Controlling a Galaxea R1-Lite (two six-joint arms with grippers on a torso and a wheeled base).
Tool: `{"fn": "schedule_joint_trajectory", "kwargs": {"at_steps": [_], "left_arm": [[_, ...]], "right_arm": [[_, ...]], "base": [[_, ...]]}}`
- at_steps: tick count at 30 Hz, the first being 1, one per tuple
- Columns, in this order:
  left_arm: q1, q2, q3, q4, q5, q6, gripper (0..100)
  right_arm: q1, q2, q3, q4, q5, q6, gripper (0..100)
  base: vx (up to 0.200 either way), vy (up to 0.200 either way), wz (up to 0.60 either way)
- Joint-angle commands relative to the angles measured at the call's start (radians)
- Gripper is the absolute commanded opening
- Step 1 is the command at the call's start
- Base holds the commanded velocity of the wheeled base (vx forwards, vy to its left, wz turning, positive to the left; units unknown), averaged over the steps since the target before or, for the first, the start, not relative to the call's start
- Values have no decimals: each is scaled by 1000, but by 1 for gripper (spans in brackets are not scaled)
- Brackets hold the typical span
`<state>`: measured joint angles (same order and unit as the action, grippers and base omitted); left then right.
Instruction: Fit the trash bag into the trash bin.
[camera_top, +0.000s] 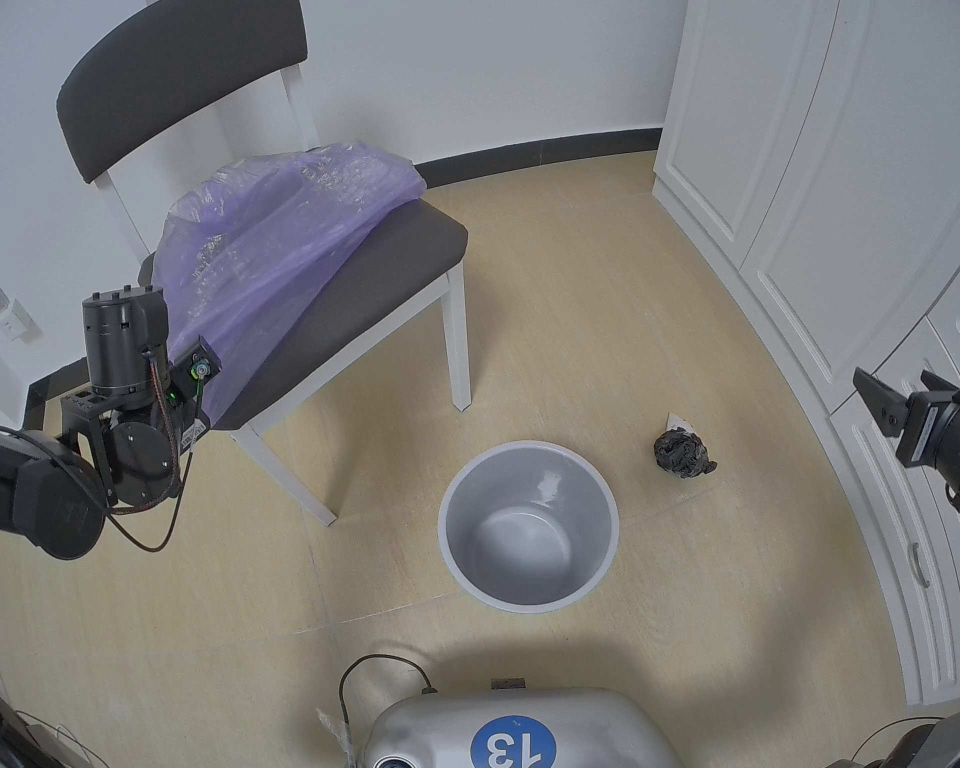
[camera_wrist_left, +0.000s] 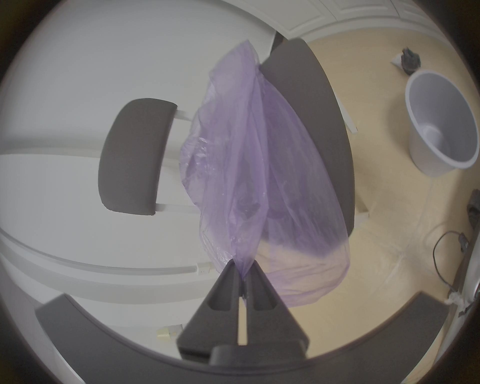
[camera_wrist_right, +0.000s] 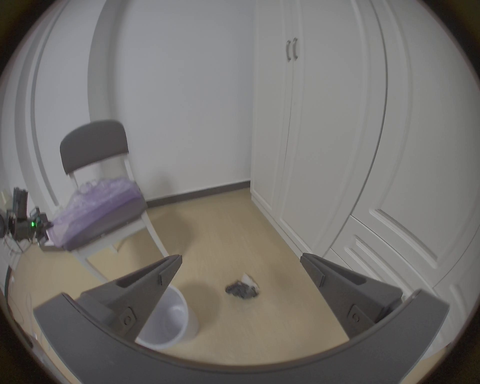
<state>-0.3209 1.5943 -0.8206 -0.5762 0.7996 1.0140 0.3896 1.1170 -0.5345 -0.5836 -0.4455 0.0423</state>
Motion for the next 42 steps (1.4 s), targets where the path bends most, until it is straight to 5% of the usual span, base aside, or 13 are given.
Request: {"fn": "schedule_joint_trajectory", "kwargs": {"at_steps": [1,5,12,18,33,42], "left_arm": [[-37,-77,-41,-36,-39,0,0],[-109,-134,-147,-39,-40,-2,0],[-182,-185,-190,-28,-42,-83,0],[-198,-214,-221,-30,-46,-107,0],[-442,-234,-255,-28,-45,-176,0],[-498,-212,-338,10,-45,-178,0]], "right_arm": [[57,121,18,-105,-42,31,100],[127,227,53,-237,-97,34,100],[199,267,128,-324,-90,31,100],[206,270,133,-326,-79,36,100],[206,277,131,-326,-35,56,100],[203,311,123,-331,11,99,100]], "base": [[0,0,0],[0,0,0],[0,0,0],[0,0,0],[0,0,0],[0,0,0]]}}
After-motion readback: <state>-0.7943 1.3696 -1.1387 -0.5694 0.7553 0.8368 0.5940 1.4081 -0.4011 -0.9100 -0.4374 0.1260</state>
